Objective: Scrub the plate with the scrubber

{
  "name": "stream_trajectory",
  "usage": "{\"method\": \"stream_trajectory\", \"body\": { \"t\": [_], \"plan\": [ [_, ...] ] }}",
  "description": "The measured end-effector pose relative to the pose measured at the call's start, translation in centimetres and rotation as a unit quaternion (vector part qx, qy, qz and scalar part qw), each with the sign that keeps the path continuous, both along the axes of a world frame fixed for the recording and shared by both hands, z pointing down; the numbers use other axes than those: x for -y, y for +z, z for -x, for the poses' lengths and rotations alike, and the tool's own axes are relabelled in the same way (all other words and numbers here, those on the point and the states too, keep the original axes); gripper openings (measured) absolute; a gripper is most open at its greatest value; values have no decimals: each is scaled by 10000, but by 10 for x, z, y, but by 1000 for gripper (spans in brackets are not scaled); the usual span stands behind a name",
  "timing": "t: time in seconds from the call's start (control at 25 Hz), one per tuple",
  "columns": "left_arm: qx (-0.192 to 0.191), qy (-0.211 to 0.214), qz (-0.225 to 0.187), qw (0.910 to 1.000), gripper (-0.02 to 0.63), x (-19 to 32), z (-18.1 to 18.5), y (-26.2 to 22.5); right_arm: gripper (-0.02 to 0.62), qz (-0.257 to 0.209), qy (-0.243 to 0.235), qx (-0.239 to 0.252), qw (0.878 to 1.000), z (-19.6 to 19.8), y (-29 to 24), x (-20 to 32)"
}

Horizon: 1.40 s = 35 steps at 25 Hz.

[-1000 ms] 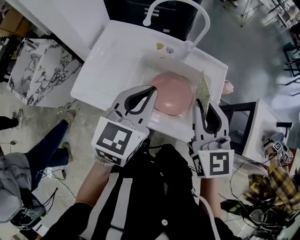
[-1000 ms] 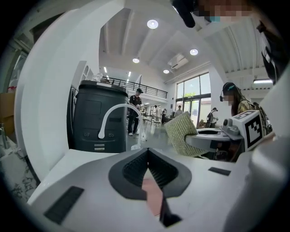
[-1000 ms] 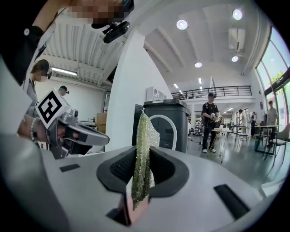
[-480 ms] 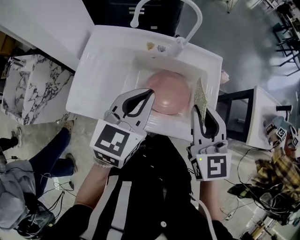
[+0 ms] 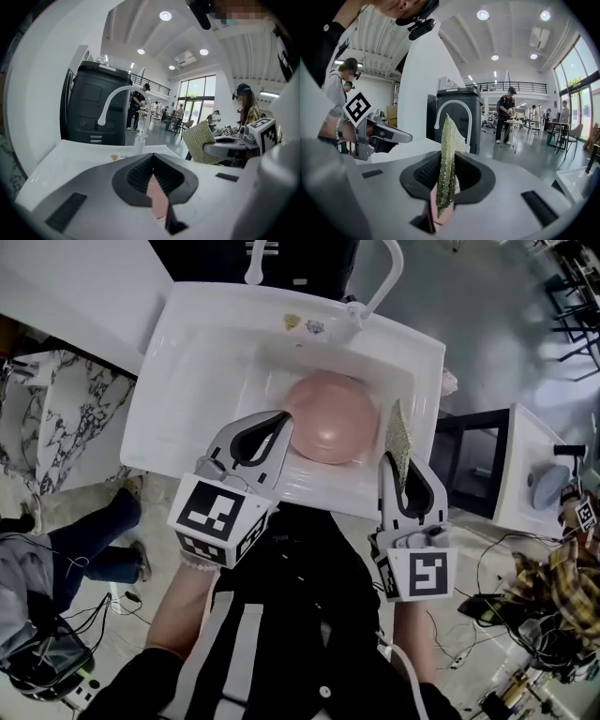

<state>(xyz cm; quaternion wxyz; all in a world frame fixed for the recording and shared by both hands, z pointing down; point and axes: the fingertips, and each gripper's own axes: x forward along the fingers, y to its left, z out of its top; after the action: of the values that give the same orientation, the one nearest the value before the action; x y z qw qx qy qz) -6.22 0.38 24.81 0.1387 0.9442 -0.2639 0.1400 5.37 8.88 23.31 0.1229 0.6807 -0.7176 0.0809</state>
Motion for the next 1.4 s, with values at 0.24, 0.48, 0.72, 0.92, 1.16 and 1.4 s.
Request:
{"method": "stream_trajectory", "body": {
  "t": [0.24,0.48,0.72,0.92,1.16,1.4],
  "plan": [
    [57,-72,199,9998,0,8,-10,16,72,208,-132,121,9996,-8,20,7],
    [280,-265,427,9983,0,23,-13,46,72,550,-301,276,9977,-10,50,23],
    [580,-498,565,9955,2,43,-11,81,72,715,-595,354,9950,-10,82,50],
    [711,-635,695,9930,2,60,-19,107,72,744,-816,140,9938,-16,107,76],
    [729,-909,971,9884,1,77,-21,137,72,1085,-1043,-181,9884,-19,149,92],
    [1111,-1044,1370,9788,0,87,-24,181,72,1355,-957,-80,9861,-31,181,107]
  ]
}}
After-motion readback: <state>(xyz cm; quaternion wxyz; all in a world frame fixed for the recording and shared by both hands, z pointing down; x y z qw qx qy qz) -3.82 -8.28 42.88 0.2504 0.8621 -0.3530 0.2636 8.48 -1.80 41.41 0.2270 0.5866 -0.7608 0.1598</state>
